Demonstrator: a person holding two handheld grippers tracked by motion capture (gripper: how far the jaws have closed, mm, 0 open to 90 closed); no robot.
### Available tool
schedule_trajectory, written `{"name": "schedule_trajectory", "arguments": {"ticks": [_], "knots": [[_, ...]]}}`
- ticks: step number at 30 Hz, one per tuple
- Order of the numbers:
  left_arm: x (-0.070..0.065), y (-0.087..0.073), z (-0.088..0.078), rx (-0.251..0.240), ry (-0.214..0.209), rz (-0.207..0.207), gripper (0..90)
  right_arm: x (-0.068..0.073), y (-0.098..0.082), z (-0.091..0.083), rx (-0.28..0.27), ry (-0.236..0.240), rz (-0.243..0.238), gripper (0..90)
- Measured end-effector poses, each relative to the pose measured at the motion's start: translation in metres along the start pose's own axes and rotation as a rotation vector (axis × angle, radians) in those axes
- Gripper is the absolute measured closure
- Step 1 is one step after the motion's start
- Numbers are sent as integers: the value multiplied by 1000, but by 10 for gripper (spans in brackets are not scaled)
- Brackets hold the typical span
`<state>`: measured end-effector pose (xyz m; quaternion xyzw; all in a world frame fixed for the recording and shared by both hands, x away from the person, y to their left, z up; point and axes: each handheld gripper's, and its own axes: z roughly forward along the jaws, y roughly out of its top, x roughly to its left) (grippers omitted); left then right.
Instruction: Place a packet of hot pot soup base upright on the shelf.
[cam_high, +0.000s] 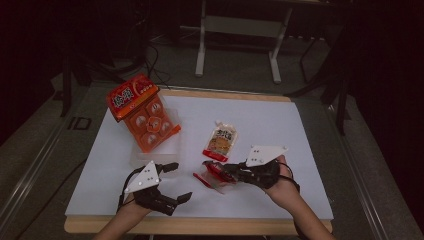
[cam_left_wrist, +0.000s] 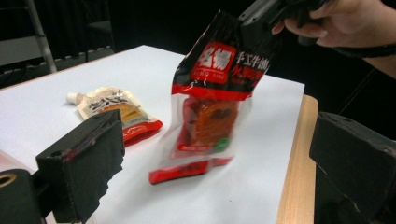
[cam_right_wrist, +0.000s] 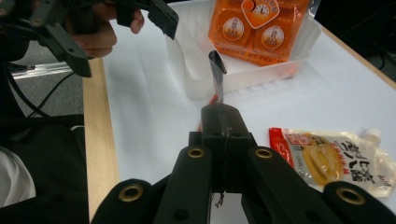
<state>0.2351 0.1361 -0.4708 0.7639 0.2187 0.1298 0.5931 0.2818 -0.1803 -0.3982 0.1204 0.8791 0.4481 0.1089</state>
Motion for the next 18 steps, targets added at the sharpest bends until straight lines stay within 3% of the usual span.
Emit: {"name": "schedule_trajectory", "arguments": {"ticks": [6, 10, 11, 13, 17, 18], "knots": [[3, 6, 8, 7, -30, -5, 49, 4, 6, -8, -17, 12, -21, 900], [1, 8, 15, 20, -55, 32, 65, 8, 9, -10, -14, 19, -36, 900], [1, 9, 19, 22, -78, 32, 123, 9, 10, -10, -14, 27, -43, 900], [2, 10, 22, 29, -97, 43, 147, 11, 11, -10, -15, 36, -48, 900], [1, 13, 28, 48, -127, 64, 159, 15, 13, -9, -13, 55, -56, 900], [-1, 14, 30, 59, -119, 85, 159, 15, 13, -9, -13, 55, -56, 900]]}}
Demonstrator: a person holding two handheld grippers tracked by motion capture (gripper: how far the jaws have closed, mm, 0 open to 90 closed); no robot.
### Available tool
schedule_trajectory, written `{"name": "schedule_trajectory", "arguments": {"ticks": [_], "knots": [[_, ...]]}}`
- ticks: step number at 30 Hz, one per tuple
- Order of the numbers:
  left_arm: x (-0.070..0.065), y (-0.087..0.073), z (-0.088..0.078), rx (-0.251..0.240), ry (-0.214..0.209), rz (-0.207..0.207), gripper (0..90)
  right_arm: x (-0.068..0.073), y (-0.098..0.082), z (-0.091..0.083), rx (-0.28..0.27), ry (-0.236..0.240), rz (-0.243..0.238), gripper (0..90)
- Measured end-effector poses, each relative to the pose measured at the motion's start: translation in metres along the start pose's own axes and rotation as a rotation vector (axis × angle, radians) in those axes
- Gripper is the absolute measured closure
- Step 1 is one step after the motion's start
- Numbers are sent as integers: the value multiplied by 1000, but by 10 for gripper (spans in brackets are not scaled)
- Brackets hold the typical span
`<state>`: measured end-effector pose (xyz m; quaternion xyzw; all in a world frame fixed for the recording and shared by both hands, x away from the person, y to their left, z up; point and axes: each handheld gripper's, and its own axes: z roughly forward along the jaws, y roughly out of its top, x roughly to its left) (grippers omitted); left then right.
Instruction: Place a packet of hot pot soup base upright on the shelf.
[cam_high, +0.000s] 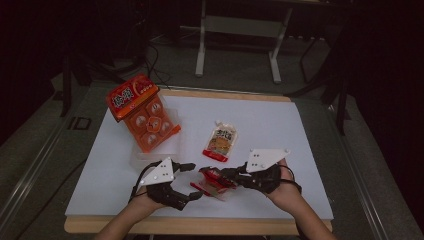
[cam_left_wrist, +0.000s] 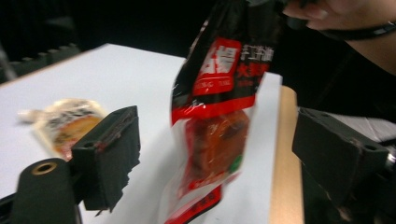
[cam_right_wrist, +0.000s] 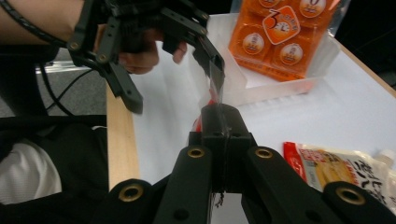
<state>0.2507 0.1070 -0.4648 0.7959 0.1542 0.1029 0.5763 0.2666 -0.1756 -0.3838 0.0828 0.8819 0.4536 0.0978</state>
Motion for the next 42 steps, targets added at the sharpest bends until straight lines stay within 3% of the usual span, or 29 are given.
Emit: {"name": "schedule_trajectory", "arguments": {"ticks": [2, 3, 8, 10, 11, 14, 17, 19, 22, 23, 29, 39, 42], "knots": [[-1, 3, 3, 7, -9, 23, 168, 2, 1, 1, 0, 4, -5, 900], [-1, 6, 4, -7, -15, 29, 250, 2, 1, 2, 1, 13, -8, 900], [5, 14, 3, -25, -29, 32, 320, 4, 0, 5, 5, 26, -13, 900], [7, 18, 3, -19, -38, 52, 418, 5, 0, 6, 6, 32, -9, 900], [7, 21, 4, -5, -61, 69, 452, 5, 0, 8, 8, 39, -13, 900], [7, 23, 6, 16, -65, 98, 597, 5, 1, 8, 10, 41, -15, 900], [7, 24, 9, 40, -64, 121, 677, 5, 2, 9, 13, 46, -20, 900], [7, 24, 11, 55, -59, 140, 685, 5, 2, 9, 16, 51, -20, 900], [8, 24, 13, 86, -77, 138, 798, 4, 1, 10, 26, 53, -20, 900], [8, 23, 14, 92, -85, 161, 817, 3, 1, 10, 28, 52, -18, 900], [10, 22, 14, 83, -120, 183, 863, 1, 0, 9, 16, 60, -5, 900], [10, 27, 9, 75, -132, 215, 879, -1, -1, 8, -15, 83, 21, 897], [11, 30, 7, 68, -133, 218, 880, -1, -1, 7, -36, 84, 31, 857]]}}
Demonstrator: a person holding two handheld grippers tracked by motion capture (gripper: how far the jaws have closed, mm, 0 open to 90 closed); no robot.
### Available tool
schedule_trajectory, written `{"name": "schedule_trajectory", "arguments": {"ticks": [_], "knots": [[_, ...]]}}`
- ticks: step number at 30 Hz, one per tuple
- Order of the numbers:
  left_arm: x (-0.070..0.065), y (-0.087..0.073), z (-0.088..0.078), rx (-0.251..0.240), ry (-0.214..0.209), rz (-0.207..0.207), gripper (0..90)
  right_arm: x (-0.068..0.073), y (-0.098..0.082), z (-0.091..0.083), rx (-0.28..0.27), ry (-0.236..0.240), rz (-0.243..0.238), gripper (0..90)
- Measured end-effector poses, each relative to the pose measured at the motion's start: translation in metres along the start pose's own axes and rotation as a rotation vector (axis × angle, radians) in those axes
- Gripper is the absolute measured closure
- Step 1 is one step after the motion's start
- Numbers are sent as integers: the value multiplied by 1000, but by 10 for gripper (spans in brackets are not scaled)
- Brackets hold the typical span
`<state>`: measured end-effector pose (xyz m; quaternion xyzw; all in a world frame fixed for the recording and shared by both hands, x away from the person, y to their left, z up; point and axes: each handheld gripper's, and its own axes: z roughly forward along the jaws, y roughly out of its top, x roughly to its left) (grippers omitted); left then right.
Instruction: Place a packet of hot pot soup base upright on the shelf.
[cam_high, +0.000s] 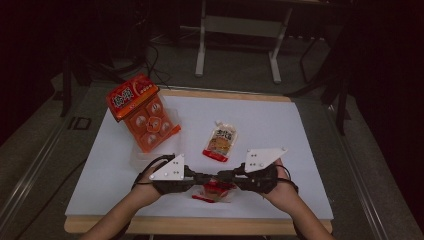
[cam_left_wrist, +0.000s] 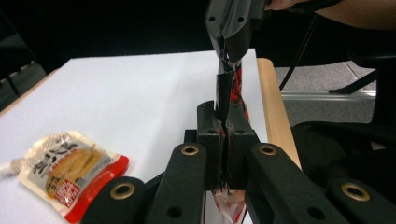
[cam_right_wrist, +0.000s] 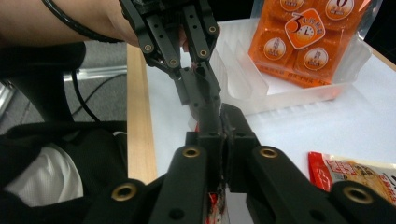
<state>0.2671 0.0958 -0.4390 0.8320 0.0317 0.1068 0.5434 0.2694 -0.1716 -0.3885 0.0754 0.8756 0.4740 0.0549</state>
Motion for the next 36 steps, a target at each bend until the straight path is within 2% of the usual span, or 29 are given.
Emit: {"name": "schedule_trajectory", "arguments": {"ticks": [1, 2, 3, 4, 5, 6, 7, 8, 9, 10, 11, 12, 13, 14, 15, 16, 17, 18, 20, 22, 23, 27, 36], "knots": [[1, 2, -2, -10, 2, 1, 880, -1, 0, -2, -17, -6, 5, 817], [1, 2, -2, -10, 2, 1, 880, -1, 0, -2, -17, -6, 5, 817], [2, 3, -4, -17, 1, -14, 880, -1, 0, -3, -23, -5, 11, 784], [3, 4, -5, -20, 7, -9, 880, -2, 0, -5, -35, -14, 16, 765], [5, 5, -9, -30, 17, -4, 880, -3, -1, -8, -58, -28, 29, 701], [5, 5, -9, -30, 17, -4, 880, -3, -1, -8, -58, -28, 29, 701], [6, 6, -11, -35, 16, 2, 880, -5, -2, -13, -94, -35, 54, 638], [7, 7, -13, -39, 28, 14, 880, -5, -2, -13, -94, -35, 54, 638], [9, 8, -18, -46, 40, 25, 880, -7, -3, -19, -135, -46, 67, 551], [9, 8, -18, -46, 40, 25, 879, -7, -3, -19, -135, -46, 67, 551], [10, 8, -20, -49, 45, 24, 880, -8, -4, -23, -170, -59, 77, 415], [12, 9, -23, -52, 43, 35, 880, -8, -4, -23, -170, -59, 77, 415], [15, 9, -27, -56, 59, 36, 879, -9, -5, -27, -223, -84, 87, 324], [15, 9, -27, -56, 59, 36, 879, -9, -5, -27, -223, -84, 87, 324], [16, 9, -30, -60, 73, 50, 879, -11, -7, -31, -262, -90, 105, 224], [18, 10, -32, -66, 81, 41, 879, -11, -7, -31, -262, -90, 105, 224], [20, 9, -35, -73, 82, 39, 879, -12, -8, -35, -289, -92, 110, 175], [22, 9, -38, -73, 97, 39, 879, -12, -8, -35, -289, -92, 110, 175], [26, 9, -45, -77, 115, 41, 879, -13, -10, -38, -324, -96, 121, 132], [29, 9, -51, -80, 129, 41, 878, -14, -11, -41, -334, -110, 121, 128], [32, 10, -59, -83, 153, 43, 878, -15, -13, -44, -346, -127, 122, 132], [37, 9, -72, -83, 182, 56, 878, -16, -15, -47, -356, -157, 107, 135], [49, -1, -93, -74, 226, 35, 877, -19, -22, -50, -389, -143, 108, 137]]}}
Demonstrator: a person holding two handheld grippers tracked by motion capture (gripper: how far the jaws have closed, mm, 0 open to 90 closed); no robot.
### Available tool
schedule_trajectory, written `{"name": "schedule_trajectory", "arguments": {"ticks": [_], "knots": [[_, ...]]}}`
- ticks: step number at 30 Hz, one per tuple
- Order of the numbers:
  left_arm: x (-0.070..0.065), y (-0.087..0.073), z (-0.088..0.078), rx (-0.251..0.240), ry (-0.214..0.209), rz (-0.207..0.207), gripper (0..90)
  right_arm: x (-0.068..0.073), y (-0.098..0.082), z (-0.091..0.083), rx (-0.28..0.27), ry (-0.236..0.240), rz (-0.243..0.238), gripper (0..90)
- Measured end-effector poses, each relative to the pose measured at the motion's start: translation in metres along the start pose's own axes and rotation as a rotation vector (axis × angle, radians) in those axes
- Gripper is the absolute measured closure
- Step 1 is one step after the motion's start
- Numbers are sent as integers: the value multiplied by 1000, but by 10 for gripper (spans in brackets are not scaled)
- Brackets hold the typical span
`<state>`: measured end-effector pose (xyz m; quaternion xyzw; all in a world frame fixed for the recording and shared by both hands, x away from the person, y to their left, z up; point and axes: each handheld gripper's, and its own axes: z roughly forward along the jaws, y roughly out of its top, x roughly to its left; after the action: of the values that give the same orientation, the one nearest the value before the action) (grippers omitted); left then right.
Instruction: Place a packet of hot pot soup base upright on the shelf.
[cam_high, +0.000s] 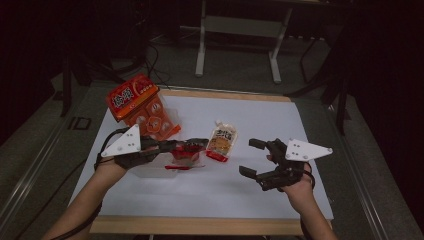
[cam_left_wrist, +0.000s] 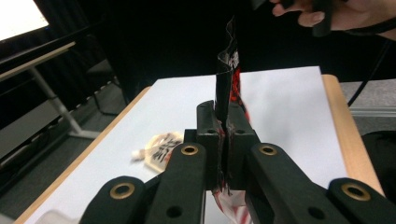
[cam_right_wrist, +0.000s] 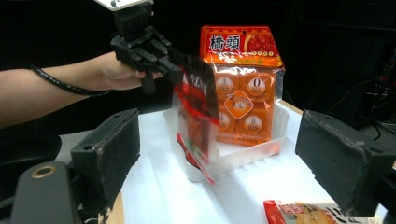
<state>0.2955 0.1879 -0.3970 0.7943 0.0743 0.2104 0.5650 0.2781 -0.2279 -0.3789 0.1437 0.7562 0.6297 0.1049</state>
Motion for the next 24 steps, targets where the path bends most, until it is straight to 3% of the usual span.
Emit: {"name": "schedule_trajectory", "arguments": {"ticks": [9, 15, 19, 24], "knots": [[17, -3, -15, 9, 55, 30, 876, -3, -6, 0, 16, 15, 24, 138], [30, -12, -22, 24, 76, 2, 877, -5, -11, -1, 12, 26, 52, 140], [36, -21, -25, 26, 94, -1, 876, -6, -13, -1, 14, 27, 58, 141], [41, -32, -30, 26, 111, -35, 876, -7, -15, 0, 22, 29, 65, 143]]}}
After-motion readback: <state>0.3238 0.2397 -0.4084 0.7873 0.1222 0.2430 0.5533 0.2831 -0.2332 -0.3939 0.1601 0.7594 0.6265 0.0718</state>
